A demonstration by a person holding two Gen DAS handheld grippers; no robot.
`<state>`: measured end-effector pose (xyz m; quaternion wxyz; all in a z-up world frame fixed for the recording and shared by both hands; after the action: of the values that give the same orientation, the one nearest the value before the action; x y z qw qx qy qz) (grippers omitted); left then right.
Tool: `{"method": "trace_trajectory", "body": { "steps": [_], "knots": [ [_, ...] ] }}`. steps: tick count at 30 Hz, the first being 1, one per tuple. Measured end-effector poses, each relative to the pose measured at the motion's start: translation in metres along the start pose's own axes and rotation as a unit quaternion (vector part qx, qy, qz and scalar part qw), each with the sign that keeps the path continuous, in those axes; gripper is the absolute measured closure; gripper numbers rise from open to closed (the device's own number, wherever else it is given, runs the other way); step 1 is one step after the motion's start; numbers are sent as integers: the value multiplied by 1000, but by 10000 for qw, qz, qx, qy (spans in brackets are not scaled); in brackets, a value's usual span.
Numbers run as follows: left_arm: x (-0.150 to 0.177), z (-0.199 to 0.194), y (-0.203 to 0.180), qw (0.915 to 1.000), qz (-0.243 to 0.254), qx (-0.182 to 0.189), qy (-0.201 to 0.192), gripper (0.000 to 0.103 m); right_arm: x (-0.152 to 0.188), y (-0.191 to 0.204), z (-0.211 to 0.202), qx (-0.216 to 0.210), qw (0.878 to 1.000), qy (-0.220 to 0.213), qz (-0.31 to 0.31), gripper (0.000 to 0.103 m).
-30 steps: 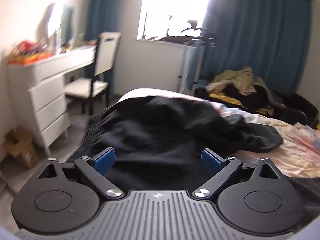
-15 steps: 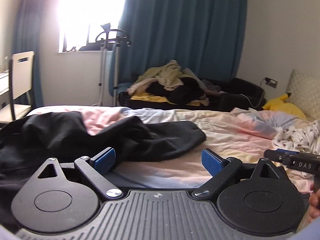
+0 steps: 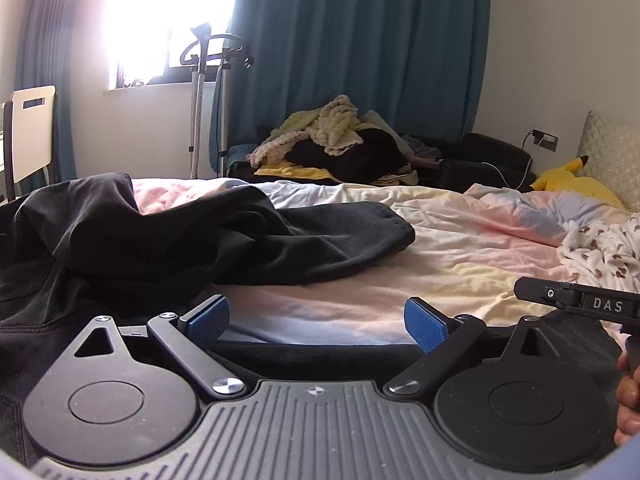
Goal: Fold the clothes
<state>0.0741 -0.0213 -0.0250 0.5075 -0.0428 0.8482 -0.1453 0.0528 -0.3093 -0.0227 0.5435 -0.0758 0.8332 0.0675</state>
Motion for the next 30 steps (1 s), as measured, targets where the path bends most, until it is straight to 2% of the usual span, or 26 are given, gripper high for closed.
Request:
{"method": "trace_trajectory", "body": {
  "steps": [5, 10, 14, 18, 19, 21, 23, 26, 29, 30],
  "knots": [
    [-1, 0, 10, 9999, 12, -132, -68, 7, 7, 4, 22, -40, 9999, 48, 120, 47],
    [-6, -22, 19, 9997, -163, -26, -199, 7, 7, 21, 19, -183, 9998, 102, 3, 47],
    [-9, -32, 24, 9989, -248, -60, -383, 5, 9, 32, 25, -330, 9993, 195, -31, 34],
    [0, -34, 29, 9973, -475, -278, -479, 5, 1, 14, 67, -892, 9865, 871, 1059, 32],
    [3, -33, 29, 9974, -487, -293, -440, 5, -6, 10, 80, -920, 9837, 931, 1230, 31],
    [7, -25, 29, 9983, -485, -219, -234, 5, -20, 1, 112, -995, 9764, 1016, 1624, 22],
    [8, -19, 32, 9981, -551, -237, -149, 5, -33, -9, 148, -1085, 9664, 1066, 2070, 22],
    [12, -7, 43, 9959, -836, -347, -10, 5, -47, -23, 203, -831, 9480, 1213, 2822, 22],
    [15, 7, 56, 9925, -1140, -429, 53, 5, -62, -22, 251, -613, 9530, 1345, 2645, 22],
    [16, 11, 60, 9909, -1252, -485, 45, 5, -62, -21, 267, -538, 9534, 1529, 2545, 22]
  ]
}}
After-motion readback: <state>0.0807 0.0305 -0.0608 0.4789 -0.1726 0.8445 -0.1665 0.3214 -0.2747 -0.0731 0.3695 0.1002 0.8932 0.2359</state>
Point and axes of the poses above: each gripper's, at about its wrist camera, not at the fingertips, and z roughly the way its jaws point, y to its left, x to its underside, the point moved 1 cm from there along z, roughly the way its jaws point, and after that the axes turned 14 degrees about -z, right-handed, at the moved point
